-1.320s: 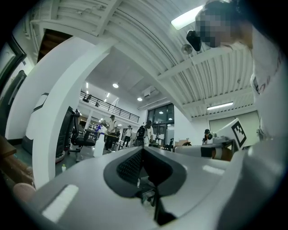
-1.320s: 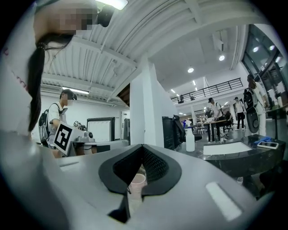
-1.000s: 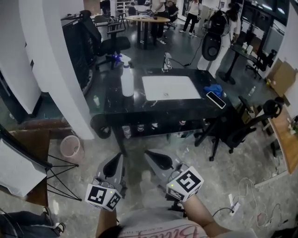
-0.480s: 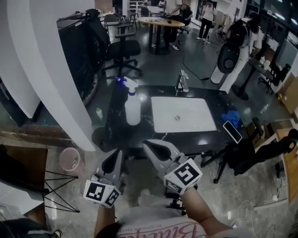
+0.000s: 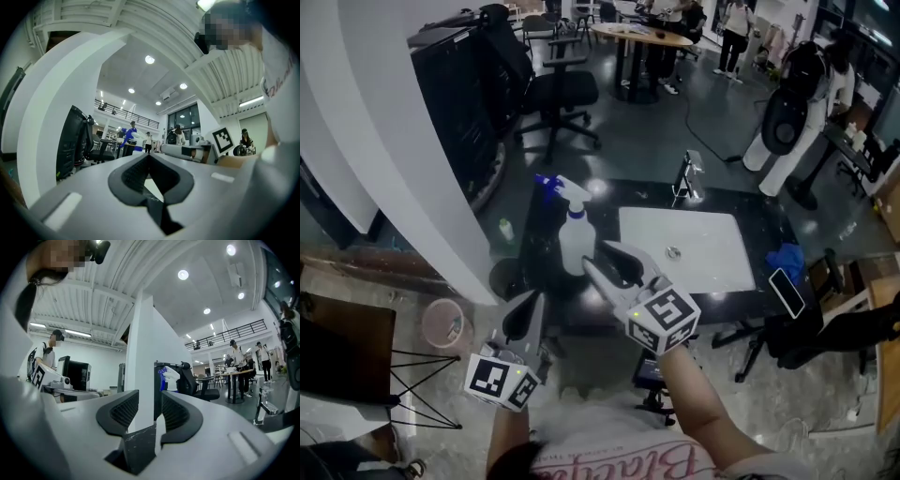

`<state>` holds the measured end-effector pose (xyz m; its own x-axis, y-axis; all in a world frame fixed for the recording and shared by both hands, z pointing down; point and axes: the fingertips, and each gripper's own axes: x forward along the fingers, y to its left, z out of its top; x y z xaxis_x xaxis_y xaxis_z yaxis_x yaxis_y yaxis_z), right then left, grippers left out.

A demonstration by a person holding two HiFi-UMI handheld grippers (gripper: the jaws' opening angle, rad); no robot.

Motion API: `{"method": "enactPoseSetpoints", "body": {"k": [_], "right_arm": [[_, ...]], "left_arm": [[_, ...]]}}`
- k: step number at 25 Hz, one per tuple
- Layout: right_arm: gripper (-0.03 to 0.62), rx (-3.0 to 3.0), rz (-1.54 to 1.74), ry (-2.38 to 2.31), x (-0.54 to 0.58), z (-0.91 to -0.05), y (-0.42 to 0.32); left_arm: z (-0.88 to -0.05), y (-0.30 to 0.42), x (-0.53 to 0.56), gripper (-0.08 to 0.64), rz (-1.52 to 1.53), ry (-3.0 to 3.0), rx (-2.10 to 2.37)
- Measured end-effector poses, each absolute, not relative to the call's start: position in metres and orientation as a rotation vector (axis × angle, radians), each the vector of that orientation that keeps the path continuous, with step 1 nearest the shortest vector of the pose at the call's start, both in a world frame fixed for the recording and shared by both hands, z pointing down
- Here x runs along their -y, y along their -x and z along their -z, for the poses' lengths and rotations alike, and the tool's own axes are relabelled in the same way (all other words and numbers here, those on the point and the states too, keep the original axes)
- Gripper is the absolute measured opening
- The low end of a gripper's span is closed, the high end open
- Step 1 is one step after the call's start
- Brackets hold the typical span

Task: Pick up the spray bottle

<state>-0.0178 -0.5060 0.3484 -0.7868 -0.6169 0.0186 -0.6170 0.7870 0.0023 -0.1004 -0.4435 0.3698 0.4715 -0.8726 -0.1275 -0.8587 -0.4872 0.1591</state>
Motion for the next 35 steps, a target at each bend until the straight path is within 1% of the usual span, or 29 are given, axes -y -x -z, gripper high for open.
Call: {"method": "enactPoseSetpoints", "body": {"k": [3, 5, 11, 13, 22, 28, 35], "right_arm": [[0.185, 2.914, -0.038, -1.03, 0.541, -0.361, 0.029], [0.212, 2.876, -0.048, -1.047, 0.562, -0.372, 0.036], [0.224, 2.781, -0.066, -1.072, 0.607, -0.397, 0.053], [0.24, 2.772, -0.069, -1.073, 0.614, -0.402, 0.057], [0.244, 2.757, -0.047, -1.031, 0.624, -0.404, 0.071], [0.235, 2.767, -0.034, -1.057, 0.618, -0.402, 0.062], [0.233, 2.84, 0.005, -1.086, 0.601, -0.36, 0.048]], "left_arm": [[-0.367, 0.109, 0.46, -0.002, 0.286, -2.636, 1.566], [-0.367, 0.116, 0.469, -0.002, 0.283, -2.63, 1.574], [-0.369, 0.133, 0.486, -0.002, 0.297, -2.6, 1.586], [-0.37, 0.137, 0.488, -0.002, 0.297, -2.599, 1.584], [-0.373, 0.143, 0.492, -0.002, 0.28, -2.608, 1.559], [-0.369, 0.145, 0.494, -0.002, 0.288, -2.625, 1.546], [-0.362, 0.142, 0.495, -0.002, 0.315, -2.649, 1.519]]}}
